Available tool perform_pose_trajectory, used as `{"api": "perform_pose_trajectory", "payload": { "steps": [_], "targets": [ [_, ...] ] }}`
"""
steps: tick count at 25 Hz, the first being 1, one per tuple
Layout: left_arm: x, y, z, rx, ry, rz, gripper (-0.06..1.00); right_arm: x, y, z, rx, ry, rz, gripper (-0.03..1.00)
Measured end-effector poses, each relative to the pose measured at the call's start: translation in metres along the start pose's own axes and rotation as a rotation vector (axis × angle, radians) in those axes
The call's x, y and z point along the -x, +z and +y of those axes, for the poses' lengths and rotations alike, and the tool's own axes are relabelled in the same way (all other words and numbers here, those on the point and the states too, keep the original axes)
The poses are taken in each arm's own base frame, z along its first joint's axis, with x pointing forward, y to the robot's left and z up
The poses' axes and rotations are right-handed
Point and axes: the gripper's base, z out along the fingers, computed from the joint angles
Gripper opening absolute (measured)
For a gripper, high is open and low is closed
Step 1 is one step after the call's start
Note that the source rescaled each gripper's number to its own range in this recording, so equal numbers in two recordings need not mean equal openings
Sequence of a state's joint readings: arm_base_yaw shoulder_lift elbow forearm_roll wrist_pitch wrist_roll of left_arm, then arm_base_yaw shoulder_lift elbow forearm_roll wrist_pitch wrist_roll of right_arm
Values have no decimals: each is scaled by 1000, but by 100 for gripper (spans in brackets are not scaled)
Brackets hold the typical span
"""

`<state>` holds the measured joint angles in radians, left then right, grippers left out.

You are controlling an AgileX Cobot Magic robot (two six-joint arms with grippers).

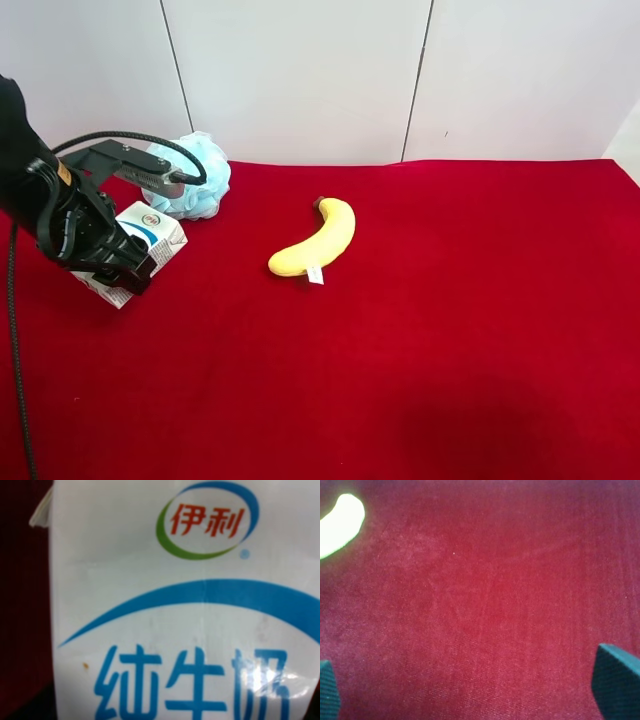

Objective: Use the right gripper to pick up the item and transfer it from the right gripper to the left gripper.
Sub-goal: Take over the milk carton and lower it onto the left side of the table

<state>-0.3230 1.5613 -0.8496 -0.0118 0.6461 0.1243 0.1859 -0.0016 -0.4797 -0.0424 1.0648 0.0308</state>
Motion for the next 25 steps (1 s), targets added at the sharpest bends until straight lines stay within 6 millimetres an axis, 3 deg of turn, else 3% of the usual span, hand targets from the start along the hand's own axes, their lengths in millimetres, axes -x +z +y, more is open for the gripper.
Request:
{"api": "perform_pose_trajectory", "payload": {
  "steps": [11, 21, 22, 23, 24, 25],
  "targets": [
    [3, 49, 5, -3, -37, 50, 1, 0, 0, 0, 0, 0, 0, 100],
    [3, 56, 5, -3, -68, 54, 1, 0, 0, 0, 0, 0, 0, 100],
    [4, 56, 5, -2, -80, 50, 12, 0, 0, 0, 0, 0, 0, 100],
    [5, 56, 5, -1, -90, 38, 32, 0, 0, 0, 0, 0, 0, 100],
    [5, 56, 5, 0, -103, 32, 59, 0, 0, 0, 0, 0, 0, 100],
    [6, 56, 5, 0, -110, 29, 77, 0, 0, 0, 0, 0, 0, 100]
  ]
}}
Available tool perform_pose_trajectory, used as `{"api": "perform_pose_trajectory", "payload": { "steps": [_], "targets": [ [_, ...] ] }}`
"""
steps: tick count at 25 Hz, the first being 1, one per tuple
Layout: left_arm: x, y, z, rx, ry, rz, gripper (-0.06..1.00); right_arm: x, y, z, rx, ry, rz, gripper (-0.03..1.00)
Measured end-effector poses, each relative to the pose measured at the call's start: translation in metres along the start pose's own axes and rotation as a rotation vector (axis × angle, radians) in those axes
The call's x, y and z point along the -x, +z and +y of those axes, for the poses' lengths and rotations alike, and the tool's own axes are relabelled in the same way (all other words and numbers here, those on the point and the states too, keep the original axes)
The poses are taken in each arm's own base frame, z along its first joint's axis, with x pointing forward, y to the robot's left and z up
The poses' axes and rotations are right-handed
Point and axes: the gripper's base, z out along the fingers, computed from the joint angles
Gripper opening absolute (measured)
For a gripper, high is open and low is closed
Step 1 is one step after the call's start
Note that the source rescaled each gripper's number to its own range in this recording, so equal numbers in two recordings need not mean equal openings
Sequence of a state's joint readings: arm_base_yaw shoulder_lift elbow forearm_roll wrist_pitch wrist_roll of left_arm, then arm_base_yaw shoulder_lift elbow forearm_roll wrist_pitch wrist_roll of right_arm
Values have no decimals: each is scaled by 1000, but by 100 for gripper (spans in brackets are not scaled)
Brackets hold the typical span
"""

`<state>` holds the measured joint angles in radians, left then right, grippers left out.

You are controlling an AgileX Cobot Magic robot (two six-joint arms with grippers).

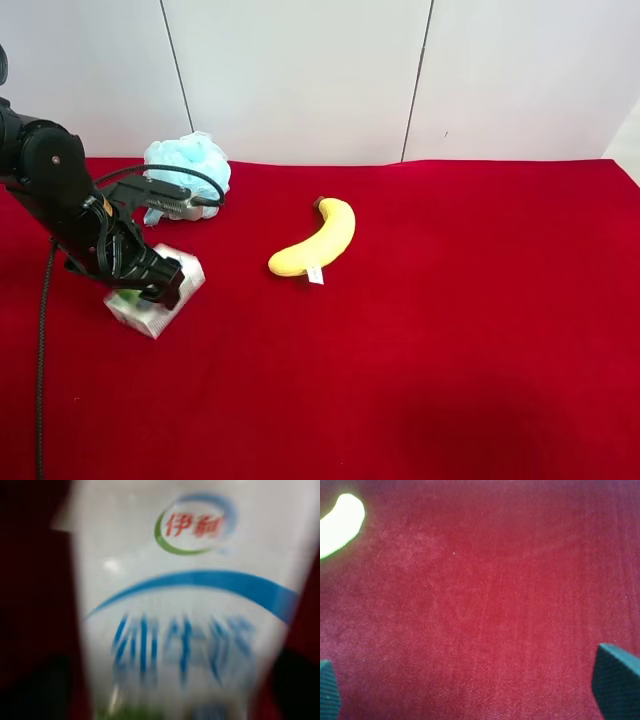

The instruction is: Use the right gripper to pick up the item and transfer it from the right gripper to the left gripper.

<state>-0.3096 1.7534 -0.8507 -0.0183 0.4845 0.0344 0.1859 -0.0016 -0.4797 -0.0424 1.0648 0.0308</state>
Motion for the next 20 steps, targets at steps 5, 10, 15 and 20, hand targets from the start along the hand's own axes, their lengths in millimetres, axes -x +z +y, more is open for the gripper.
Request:
{"api": "perform_pose_trajectory", "payload": {
  "steps": [5, 10, 15, 20],
  "targets": [
    [0, -1, 0, 0, -11, 1, 98, 0, 0, 0, 0, 0, 0, 100],
    [-1, -15, 0, -1, -12, 3, 100, 0, 0, 0, 0, 0, 0, 100],
    [-8, -58, -1, -2, -10, -23, 100, 0, 0, 0, 0, 0, 0, 100],
    [-28, -118, -2, -4, -7, -73, 100, 0, 0, 0, 0, 0, 0, 100]
  ]
}}
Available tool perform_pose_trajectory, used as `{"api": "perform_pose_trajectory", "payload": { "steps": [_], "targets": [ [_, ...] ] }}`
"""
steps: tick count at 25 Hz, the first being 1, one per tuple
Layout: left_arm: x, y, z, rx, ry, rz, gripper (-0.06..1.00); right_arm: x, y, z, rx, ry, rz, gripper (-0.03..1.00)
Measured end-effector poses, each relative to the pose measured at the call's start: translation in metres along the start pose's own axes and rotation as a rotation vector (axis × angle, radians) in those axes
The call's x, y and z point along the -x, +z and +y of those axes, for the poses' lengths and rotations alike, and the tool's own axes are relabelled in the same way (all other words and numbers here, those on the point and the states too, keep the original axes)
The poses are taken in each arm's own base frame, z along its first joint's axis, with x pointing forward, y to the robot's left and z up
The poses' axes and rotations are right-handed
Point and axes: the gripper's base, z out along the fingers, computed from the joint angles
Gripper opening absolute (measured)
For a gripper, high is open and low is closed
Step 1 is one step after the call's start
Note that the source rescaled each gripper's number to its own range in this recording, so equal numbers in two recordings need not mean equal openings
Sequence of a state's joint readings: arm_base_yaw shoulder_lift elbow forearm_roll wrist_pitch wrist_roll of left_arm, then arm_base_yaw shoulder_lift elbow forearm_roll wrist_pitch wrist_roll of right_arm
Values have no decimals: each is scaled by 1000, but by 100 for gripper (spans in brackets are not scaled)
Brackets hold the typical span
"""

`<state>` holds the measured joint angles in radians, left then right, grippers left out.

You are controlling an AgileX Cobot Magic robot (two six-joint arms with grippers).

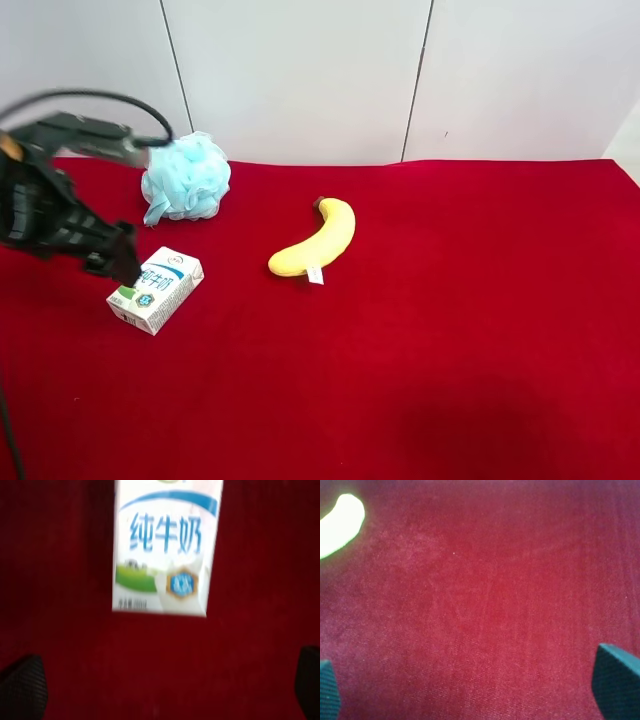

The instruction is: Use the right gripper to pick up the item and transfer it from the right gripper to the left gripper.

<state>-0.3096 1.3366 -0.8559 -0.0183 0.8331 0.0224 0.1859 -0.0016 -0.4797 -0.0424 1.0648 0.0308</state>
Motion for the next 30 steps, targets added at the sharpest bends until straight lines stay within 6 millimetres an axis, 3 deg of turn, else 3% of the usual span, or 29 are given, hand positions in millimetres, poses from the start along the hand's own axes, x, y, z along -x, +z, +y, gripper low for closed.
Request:
{"api": "perform_pose_trajectory", "payload": {
  "steps": [8, 15, 19, 24, 27, 30],
  "targets": [
    [-53, -95, -2, 3, 7, -160, 100, 0, 0, 0, 0, 0, 0, 100],
    [-112, -145, -2, 12, 13, -306, 100, 0, 0, 0, 0, 0, 0, 100],
    [-149, -145, -3, 11, 13, -391, 100, 0, 0, 0, 0, 0, 0, 100],
    [-191, -129, -4, 4, 13, -472, 100, 0, 0, 0, 0, 0, 0, 100],
    [-211, -119, -4, 1, 7, -526, 100, 0, 0, 0, 0, 0, 0, 100],
    [-224, -122, -4, 4, 5, -630, 100, 0, 0, 0, 0, 0, 0, 100]
  ]
}}
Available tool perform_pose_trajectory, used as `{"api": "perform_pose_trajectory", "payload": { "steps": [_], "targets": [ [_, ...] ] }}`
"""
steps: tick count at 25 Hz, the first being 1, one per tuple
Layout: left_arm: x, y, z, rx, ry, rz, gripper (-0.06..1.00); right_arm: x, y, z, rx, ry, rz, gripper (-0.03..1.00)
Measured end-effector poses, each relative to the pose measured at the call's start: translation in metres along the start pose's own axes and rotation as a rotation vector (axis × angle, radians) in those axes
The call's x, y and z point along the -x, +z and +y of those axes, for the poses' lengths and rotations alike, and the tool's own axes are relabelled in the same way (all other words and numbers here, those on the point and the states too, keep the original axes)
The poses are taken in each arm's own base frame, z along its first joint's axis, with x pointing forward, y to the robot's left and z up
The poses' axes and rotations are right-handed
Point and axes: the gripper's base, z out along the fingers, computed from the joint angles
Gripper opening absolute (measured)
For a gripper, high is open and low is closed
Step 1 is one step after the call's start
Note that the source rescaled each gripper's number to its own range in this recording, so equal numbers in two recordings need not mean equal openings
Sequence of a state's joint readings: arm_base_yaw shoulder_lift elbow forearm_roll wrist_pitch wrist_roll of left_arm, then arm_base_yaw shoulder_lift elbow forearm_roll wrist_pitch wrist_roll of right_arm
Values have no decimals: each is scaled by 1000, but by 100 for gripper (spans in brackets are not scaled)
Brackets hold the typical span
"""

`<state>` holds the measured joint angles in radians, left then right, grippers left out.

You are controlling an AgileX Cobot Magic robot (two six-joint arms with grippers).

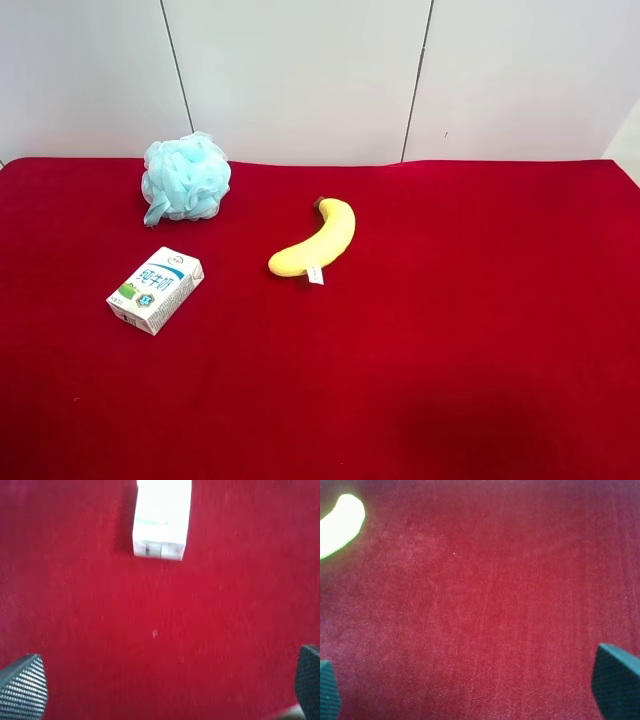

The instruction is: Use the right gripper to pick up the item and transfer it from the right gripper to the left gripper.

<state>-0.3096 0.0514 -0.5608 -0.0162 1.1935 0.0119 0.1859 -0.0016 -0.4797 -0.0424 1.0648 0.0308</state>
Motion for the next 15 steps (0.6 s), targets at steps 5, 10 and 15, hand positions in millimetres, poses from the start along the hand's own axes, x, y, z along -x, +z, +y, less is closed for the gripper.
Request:
{"api": "perform_pose_trajectory", "payload": {
  "steps": [5, 10, 15],
  "targets": [
    [-5, -5, 0, 1, 0, -67, 100, 0, 0, 0, 0, 0, 0, 100],
    [-2, 4, 0, -1, -2, -126, 100, 0, 0, 0, 0, 0, 0, 100],
    [-2, 4, 0, -2, -3, -130, 100, 0, 0, 0, 0, 0, 0, 100]
  ]
}}
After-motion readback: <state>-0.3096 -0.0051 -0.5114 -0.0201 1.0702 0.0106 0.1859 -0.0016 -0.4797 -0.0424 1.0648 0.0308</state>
